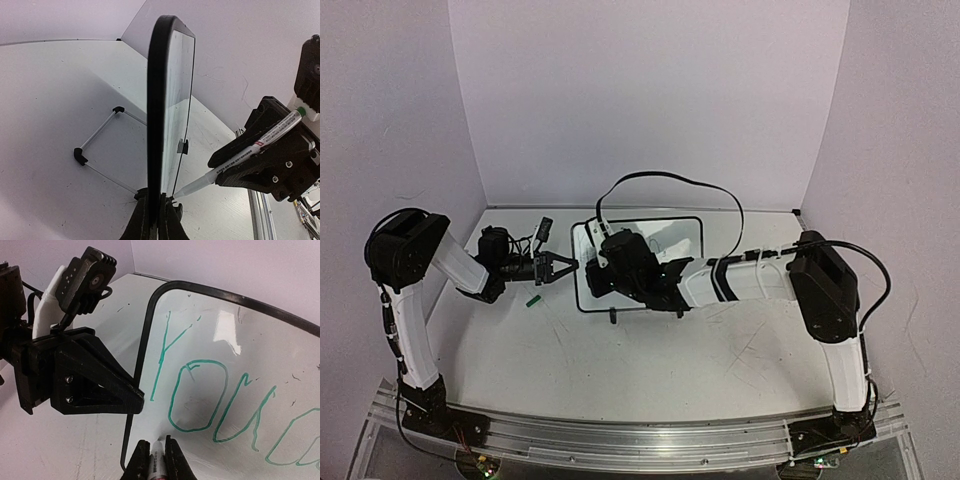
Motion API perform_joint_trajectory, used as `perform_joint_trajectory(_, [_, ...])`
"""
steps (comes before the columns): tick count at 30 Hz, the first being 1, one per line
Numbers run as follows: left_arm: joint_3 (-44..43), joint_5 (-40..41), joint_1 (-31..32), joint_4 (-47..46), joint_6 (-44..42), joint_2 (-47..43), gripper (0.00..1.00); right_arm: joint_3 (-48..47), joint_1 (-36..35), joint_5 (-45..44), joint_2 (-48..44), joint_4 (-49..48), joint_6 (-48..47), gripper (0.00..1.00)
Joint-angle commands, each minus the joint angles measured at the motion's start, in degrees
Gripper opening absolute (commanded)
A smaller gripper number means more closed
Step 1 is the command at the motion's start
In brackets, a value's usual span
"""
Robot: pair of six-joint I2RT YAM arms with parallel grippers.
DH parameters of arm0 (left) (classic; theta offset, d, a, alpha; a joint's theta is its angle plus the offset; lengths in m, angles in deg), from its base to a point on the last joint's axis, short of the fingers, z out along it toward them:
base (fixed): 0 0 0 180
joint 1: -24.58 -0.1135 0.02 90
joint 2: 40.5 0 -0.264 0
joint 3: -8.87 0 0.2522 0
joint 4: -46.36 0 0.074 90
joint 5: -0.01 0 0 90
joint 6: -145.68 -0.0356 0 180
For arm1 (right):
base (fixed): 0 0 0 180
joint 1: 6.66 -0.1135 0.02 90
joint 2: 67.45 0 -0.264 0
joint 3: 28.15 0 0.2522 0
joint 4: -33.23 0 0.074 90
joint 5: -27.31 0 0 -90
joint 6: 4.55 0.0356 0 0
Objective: Write a sentence on the whiteboard
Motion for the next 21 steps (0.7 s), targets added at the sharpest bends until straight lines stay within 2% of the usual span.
perform_joint_trajectory(1, [-0.8,2.8,-0.2,1.6,-1.3,-1.4,0.00,-3.0,-0.2,-2.2,1.2,-0.7,-0.6,0.00])
perform_joint_trajectory(21, [-0.6,2.9,-0.2,2.0,-1.8,-1.9,0.00,0.0,0.4,-1.0,1.0,0.9,2.0,0.00])
